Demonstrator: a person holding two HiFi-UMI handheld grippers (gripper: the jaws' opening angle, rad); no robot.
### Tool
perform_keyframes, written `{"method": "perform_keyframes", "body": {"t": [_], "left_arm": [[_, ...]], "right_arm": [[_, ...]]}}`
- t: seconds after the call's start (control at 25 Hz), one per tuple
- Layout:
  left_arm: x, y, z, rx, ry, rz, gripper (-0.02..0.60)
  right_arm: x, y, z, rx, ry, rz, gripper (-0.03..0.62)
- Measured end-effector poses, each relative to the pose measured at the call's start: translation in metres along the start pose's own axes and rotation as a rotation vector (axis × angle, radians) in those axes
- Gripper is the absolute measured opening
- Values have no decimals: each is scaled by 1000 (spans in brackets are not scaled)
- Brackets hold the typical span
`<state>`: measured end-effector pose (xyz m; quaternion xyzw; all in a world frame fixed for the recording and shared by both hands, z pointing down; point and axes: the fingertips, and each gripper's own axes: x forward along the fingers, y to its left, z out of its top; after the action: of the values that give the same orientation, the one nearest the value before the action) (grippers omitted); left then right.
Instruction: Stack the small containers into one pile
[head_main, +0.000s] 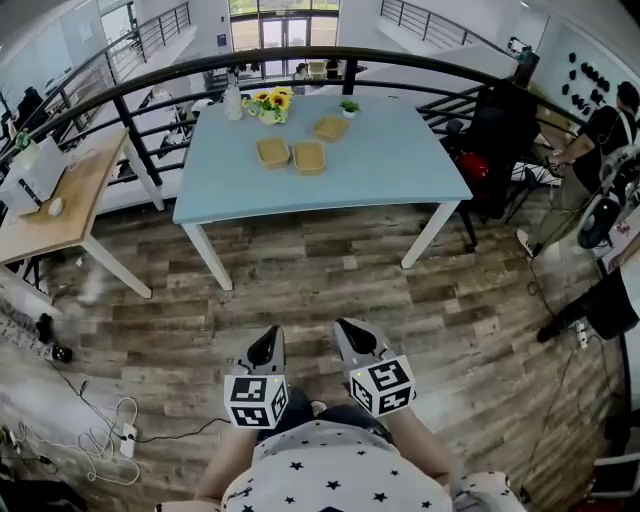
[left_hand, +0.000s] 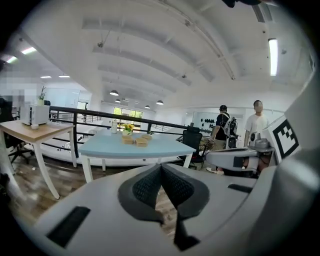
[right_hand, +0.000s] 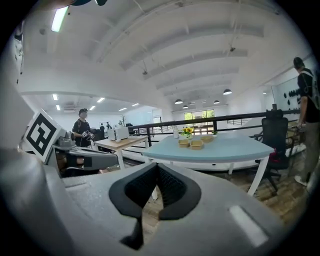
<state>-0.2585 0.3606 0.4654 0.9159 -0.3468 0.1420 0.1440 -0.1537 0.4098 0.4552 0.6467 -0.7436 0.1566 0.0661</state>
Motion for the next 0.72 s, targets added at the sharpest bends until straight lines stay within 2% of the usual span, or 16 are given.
{"method": "perform_keyframes", "body": {"t": [0.72], "left_arm": [[6,2,7,-15,-38,22,3]], "right_arm": [[4,-5,3,19,-20,42,6]]}}
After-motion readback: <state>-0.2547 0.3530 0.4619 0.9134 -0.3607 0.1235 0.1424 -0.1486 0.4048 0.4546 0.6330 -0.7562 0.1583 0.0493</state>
